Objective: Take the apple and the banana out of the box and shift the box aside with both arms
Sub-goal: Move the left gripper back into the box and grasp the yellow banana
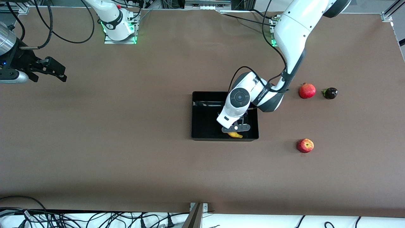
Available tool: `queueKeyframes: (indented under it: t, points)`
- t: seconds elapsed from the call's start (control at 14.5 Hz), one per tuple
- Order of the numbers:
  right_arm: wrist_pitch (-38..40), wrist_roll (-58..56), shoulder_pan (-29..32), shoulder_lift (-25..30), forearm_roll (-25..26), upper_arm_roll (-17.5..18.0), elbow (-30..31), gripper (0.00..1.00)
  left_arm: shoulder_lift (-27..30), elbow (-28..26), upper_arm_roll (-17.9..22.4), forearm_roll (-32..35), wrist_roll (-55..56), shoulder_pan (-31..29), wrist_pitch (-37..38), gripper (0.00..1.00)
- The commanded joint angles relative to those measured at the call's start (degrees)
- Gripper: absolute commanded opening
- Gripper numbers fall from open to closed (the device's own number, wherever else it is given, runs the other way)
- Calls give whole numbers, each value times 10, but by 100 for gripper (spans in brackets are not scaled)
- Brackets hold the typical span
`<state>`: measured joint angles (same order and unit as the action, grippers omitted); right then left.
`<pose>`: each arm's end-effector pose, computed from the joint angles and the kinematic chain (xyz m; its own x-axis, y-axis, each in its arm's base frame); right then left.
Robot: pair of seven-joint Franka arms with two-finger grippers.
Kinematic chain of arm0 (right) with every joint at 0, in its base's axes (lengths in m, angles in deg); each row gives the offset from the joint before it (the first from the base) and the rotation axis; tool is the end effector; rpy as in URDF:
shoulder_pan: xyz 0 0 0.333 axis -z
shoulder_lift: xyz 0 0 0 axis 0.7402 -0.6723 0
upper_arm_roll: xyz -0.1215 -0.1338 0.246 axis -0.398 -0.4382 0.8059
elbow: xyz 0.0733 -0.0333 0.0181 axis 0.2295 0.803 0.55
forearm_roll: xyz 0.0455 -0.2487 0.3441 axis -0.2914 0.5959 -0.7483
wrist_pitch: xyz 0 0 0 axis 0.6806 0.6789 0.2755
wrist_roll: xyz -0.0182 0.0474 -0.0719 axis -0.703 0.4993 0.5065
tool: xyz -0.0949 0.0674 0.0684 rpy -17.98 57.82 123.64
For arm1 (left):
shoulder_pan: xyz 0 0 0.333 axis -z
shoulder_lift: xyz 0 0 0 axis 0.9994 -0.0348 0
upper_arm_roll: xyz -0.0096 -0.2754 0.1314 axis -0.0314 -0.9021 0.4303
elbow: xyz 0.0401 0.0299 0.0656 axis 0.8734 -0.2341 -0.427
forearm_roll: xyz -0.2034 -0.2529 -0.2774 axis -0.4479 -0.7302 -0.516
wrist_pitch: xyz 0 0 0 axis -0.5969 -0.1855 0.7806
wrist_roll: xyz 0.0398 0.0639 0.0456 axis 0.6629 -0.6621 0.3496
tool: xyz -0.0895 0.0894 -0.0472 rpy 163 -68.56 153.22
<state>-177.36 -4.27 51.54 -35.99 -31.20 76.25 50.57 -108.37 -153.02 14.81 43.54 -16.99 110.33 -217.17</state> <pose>0.5948 0.0430 0.5769 0.9988 0.0144 0.0459 0.0143 -0.9999 0.0028 0.5859 -0.3970 0.1343 0.9838 0.1473 -0.1020 0.1464 -0.9891 -0.0167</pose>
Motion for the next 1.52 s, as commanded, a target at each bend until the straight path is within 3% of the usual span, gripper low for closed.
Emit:
queueKeyframes:
  t: [0.0, 0.21, 0.28, 0.41, 0.48, 0.69, 0.9, 1.04, 1.31, 1.45]
  points:
    - [6, -5, 4, -2, 8, 3, -8, 100, -10, -4, 7, 37, 55, 15, -25, 100]
    - [6, -5, 4, -2, 8, 3, -8, 100, -30, -4, 7, 74, 109, 17, -48, 100]
    - [6, -5, 4, -2, 8, 3, -8, 100, -32, -4, 7, 74, 110, 18, -49, 89]
    - [6, -5, 4, -2, 8, 3, -8, 100, -32, -4, 7, 74, 118, 19, -49, 18]
    - [6, -5, 4, -2, 8, 3, -8, 100, -32, -4, 7, 74, 116, 18, -49, 0]
    - [5, -5, 4, -2, 8, 3, -8, 100, -18, -3, 6, 72, 109, 12, -34, 0]
    - [6, -5, 4, -2, 8, 3, -8, 100, 30, 11, -15, 29, 62, -21, 61, 0]
    - [6, -5, 4, -2, 8, 3, -8, 100, 67, 29, -58, -1, -2, -85, 137, 0]
    - [6, -6, 4, -1, 8, 3, -8, 100, 80, 132, -80, -42, -156, -189, 323, 0]
    - [6, -6, 4, -1, 9, 3, -8, 100, 80, 146, -95, -37, -281, -267, 373, 0]
